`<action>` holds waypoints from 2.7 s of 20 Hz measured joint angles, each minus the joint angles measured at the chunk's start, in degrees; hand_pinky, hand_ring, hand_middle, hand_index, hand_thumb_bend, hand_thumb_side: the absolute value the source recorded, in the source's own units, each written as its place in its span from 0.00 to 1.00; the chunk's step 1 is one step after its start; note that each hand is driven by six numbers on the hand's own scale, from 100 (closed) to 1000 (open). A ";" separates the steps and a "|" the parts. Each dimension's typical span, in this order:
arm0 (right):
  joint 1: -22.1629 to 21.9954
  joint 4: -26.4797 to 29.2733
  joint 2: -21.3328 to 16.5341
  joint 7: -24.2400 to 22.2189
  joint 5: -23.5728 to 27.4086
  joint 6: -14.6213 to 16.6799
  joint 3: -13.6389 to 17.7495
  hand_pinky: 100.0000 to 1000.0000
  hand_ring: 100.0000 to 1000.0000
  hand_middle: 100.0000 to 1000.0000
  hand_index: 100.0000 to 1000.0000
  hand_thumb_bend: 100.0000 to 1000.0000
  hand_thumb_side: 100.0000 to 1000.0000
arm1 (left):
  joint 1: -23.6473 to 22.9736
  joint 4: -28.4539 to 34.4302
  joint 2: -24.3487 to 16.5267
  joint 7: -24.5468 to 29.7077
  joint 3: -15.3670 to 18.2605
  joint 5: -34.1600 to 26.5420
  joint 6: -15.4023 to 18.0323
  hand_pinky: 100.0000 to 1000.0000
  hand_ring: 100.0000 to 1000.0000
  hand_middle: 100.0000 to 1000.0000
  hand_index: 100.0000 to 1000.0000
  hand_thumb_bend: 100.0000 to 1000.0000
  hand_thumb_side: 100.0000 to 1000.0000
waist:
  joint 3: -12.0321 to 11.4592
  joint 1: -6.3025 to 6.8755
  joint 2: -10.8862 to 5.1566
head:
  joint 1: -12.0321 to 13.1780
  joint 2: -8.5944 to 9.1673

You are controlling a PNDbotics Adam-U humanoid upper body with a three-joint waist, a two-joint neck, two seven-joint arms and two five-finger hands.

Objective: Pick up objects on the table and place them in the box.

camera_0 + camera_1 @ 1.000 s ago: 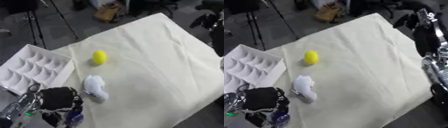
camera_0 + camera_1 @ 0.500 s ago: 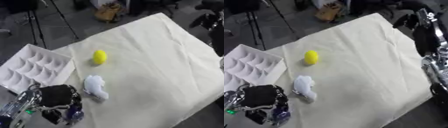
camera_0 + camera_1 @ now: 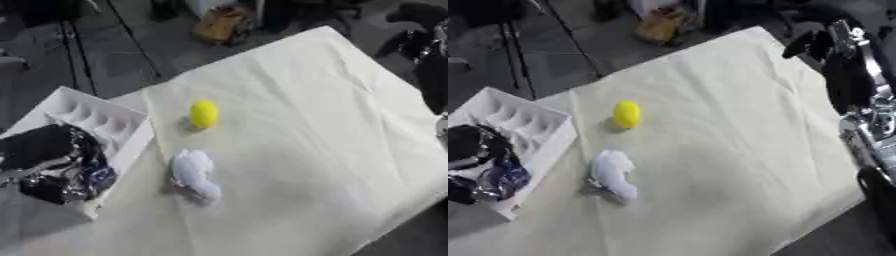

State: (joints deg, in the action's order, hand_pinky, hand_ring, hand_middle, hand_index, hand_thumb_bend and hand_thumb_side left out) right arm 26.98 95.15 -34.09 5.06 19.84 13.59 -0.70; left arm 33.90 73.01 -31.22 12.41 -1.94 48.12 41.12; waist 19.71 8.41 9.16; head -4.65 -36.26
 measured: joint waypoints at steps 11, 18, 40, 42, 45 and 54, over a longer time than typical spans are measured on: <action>-0.26 0.00 0.00 -0.12 -0.05 -0.09 -0.04 0.49 0.44 0.67 0.78 0.00 0.80 | 5.24 -13.40 3.15 -15.51 2.79 4.43 -14.34 0.76 0.75 0.82 0.84 0.38 0.61 | 1.05 0.00 -0.04 | 0.14 -0.01; -0.27 0.00 0.01 -0.35 -0.05 -0.12 -0.05 0.48 0.44 0.67 0.78 0.00 0.80 | 6.70 -15.76 4.07 -20.06 3.59 8.01 -16.22 0.96 0.94 1.00 0.96 0.49 0.91 | 1.40 0.00 -0.37 | 0.41 -0.02; -1.31 -0.04 0.01 0.25 -0.54 0.33 0.73 0.48 0.44 0.67 0.78 0.00 0.80 | -6.31 27.50 6.18 -37.67 13.33 -54.69 -17.33 0.68 0.71 0.81 0.81 0.35 0.87 | -1.22 -0.01 -0.38 | -1.04 -0.21; -1.32 -0.04 0.01 0.39 -0.55 0.35 0.76 0.48 0.44 0.67 0.78 0.00 0.80 | -10.13 33.69 6.43 -33.28 14.17 -57.77 -17.34 0.68 0.71 0.80 0.80 0.34 0.86 | -1.90 -0.01 -0.38 | -1.17 -0.51; -1.36 -0.05 0.00 0.54 -0.58 0.45 1.01 0.48 0.44 0.67 0.78 0.00 0.80 | -15.07 38.73 7.74 -27.29 15.59 -60.52 -15.93 0.68 0.70 0.80 0.79 0.30 0.90 | -2.20 -0.01 -0.38 | -1.20 -0.92; -1.81 -0.05 -0.01 0.85 -1.31 0.26 1.38 0.48 0.44 0.67 0.78 0.00 0.80 | -27.34 40.41 15.63 -18.18 17.47 -60.88 -17.54 0.65 0.67 0.80 0.80 0.14 1.00 | -3.65 -0.02 -0.35 | 4.77 -6.39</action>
State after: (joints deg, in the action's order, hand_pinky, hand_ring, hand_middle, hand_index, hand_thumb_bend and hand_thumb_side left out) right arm 25.17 95.10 -34.10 5.91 18.52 13.85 0.68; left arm 6.56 113.42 -15.59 -5.77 15.52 -12.76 23.59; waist 16.07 8.39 8.81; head 0.13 -42.65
